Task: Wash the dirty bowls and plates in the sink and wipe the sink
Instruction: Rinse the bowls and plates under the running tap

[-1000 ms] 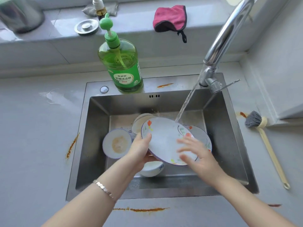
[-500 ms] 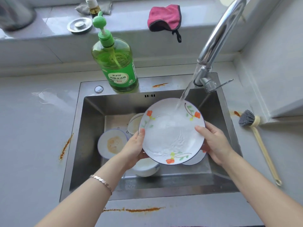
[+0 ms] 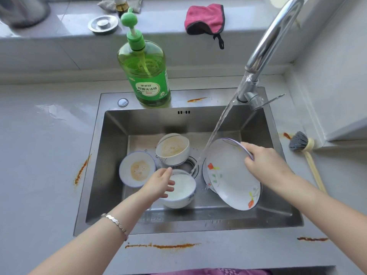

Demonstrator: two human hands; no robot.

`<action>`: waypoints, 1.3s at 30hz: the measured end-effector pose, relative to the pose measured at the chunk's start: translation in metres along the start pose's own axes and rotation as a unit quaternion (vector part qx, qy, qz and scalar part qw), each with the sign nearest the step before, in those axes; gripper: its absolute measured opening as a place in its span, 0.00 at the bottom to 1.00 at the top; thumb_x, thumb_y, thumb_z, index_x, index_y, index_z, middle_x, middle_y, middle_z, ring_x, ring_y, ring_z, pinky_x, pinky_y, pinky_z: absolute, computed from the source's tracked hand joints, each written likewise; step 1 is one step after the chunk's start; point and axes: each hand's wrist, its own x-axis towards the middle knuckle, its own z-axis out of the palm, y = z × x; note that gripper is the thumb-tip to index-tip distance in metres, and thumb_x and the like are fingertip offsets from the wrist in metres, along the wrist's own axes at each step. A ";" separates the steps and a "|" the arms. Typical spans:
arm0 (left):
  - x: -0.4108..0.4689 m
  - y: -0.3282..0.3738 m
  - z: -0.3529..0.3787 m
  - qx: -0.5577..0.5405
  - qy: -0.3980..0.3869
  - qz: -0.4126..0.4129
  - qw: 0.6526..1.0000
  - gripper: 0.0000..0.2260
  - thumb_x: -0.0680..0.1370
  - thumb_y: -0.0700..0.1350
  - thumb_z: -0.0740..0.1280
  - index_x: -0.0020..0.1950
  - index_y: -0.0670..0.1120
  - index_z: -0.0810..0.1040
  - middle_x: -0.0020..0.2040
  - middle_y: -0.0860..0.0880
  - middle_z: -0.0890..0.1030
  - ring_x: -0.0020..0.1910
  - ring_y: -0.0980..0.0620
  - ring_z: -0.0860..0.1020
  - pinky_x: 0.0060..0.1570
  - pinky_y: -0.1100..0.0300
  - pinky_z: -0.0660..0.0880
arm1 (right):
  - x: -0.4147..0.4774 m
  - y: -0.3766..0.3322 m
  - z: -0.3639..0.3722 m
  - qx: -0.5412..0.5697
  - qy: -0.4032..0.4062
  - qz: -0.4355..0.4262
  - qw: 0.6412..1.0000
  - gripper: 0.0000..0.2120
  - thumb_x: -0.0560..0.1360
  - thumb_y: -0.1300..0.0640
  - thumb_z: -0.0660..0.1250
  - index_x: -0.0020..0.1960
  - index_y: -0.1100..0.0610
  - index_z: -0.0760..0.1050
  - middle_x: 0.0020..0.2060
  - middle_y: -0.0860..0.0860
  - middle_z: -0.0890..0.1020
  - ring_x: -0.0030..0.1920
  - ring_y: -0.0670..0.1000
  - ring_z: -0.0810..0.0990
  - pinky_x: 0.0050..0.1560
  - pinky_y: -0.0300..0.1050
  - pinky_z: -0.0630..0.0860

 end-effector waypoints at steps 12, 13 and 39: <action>0.019 -0.015 -0.003 0.098 0.050 -0.003 0.994 0.12 0.80 0.44 0.58 0.60 0.43 0.74 0.48 0.47 0.78 0.54 0.47 0.77 0.59 0.52 0.72 | 0.040 0.069 0.101 0.408 0.046 0.344 0.845 0.18 0.75 0.70 0.53 0.64 0.62 0.67 0.60 0.59 0.75 0.52 0.60 0.74 0.43 0.55 0.77; 0.021 -0.016 -0.003 0.098 0.054 -0.004 0.994 0.11 0.80 0.44 0.58 0.60 0.44 0.74 0.47 0.48 0.78 0.54 0.47 0.77 0.58 0.52 0.72 | 0.046 0.070 0.113 0.448 0.051 0.363 0.815 0.19 0.75 0.71 0.52 0.65 0.62 0.66 0.61 0.59 0.74 0.53 0.61 0.74 0.43 0.54 0.76; 0.034 -0.045 -0.008 0.034 0.082 -0.031 0.996 0.08 0.79 0.40 0.60 0.56 0.45 0.75 0.49 0.45 0.80 0.49 0.48 0.79 0.47 0.56 0.73 | 0.060 0.089 0.169 0.127 -0.066 0.344 0.928 0.18 0.75 0.62 0.60 0.64 0.64 0.70 0.63 0.62 0.71 0.60 0.62 0.73 0.57 0.46 0.71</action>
